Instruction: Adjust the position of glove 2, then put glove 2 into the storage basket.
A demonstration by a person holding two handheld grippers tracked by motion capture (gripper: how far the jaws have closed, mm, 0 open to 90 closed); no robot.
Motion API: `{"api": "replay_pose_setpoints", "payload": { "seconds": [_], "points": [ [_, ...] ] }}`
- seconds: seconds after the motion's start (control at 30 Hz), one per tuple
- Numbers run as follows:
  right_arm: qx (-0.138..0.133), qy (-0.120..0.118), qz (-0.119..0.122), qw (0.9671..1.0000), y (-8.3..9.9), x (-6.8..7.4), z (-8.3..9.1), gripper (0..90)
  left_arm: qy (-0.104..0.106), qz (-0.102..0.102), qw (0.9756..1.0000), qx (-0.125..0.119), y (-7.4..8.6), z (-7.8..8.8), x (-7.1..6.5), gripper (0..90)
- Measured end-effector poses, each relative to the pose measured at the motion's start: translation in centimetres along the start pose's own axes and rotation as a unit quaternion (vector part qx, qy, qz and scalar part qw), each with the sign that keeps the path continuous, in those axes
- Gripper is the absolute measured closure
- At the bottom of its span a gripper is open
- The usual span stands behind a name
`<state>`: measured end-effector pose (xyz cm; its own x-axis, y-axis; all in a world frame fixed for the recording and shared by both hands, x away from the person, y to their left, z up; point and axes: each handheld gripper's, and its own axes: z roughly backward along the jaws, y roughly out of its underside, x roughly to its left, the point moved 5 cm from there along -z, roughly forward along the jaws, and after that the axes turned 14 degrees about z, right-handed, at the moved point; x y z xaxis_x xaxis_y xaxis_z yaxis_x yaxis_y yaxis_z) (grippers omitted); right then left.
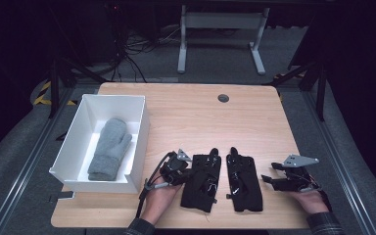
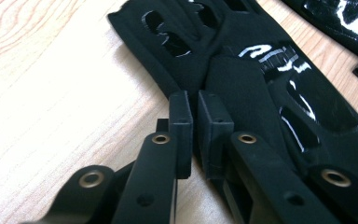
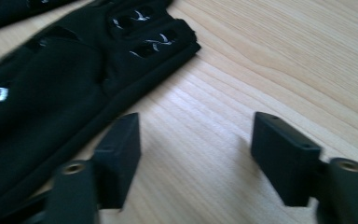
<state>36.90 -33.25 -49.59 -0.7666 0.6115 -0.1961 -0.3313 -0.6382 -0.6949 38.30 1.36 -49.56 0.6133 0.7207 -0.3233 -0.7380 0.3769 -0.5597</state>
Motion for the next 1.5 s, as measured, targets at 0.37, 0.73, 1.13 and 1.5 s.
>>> {"api": "replay_pose_setpoints", "payload": {
  "seconds": [0.37,0.73,1.13,1.5],
  "points": [
    [-0.011,-0.081,0.032,0.9961,-1.3,2.2,0.1,89.8,0.007,0.034,0.9988,-0.033,-0.8,1.0,1.3,88.1],
    [-0.011,-0.103,0.042,0.9938,-2.2,3.1,-0.7,90.0,0.015,0.047,0.9967,-0.064,-1.9,2.2,2.0,88.3],
    [-0.019,-0.123,0.057,0.9906,-3.8,4.7,-1.8,90.0,0.052,0.050,0.9928,-0.095,-3.2,3.5,1.1,88.5],
    [-0.023,-0.132,0.064,0.9888,-4.9,5.5,-2.7,90.0,0.094,0.062,0.9873,-0.113,-4.1,3.9,0.0,88.8]
  ]
}}
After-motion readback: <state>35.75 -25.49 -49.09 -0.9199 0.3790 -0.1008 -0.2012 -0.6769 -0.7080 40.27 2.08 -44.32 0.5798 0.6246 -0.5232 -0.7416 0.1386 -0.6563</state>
